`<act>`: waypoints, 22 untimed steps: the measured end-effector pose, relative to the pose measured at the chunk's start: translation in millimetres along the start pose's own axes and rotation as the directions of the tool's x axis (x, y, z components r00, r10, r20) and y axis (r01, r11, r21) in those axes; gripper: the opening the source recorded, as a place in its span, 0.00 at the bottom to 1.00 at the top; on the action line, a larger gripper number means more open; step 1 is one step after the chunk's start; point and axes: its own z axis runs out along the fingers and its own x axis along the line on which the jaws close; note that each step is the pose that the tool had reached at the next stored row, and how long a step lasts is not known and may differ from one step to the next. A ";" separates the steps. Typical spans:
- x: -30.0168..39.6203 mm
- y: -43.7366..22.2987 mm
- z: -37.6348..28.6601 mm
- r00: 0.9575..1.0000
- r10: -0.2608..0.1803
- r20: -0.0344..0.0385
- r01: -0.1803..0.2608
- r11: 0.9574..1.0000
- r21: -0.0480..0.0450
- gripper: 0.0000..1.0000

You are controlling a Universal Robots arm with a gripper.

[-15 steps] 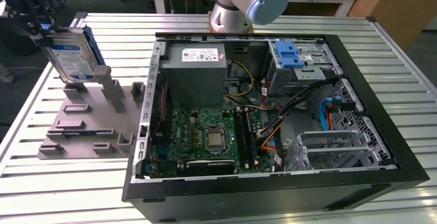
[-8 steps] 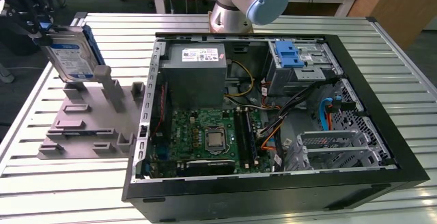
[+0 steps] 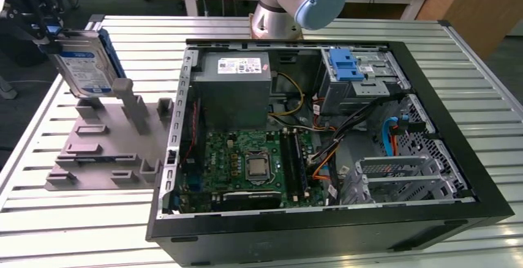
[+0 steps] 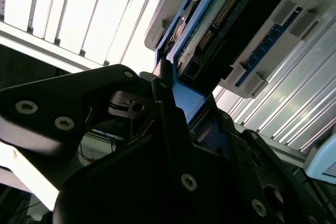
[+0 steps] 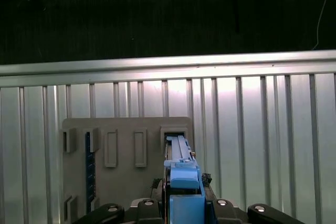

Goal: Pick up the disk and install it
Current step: 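Pick up the disk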

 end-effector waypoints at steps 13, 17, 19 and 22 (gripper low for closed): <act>0.0 0.0 -7.7 1.000 0.000 0.000 0.000 1.000 0.000 0.36; 0.0 0.0 -9.5 1.000 0.000 0.000 0.000 1.000 0.000 0.36; 0.0 0.0 -10.3 1.000 0.000 0.000 0.000 1.000 0.000 0.36; 0.0 0.0 -11.9 1.000 0.000 0.000 0.000 1.000 0.000 0.36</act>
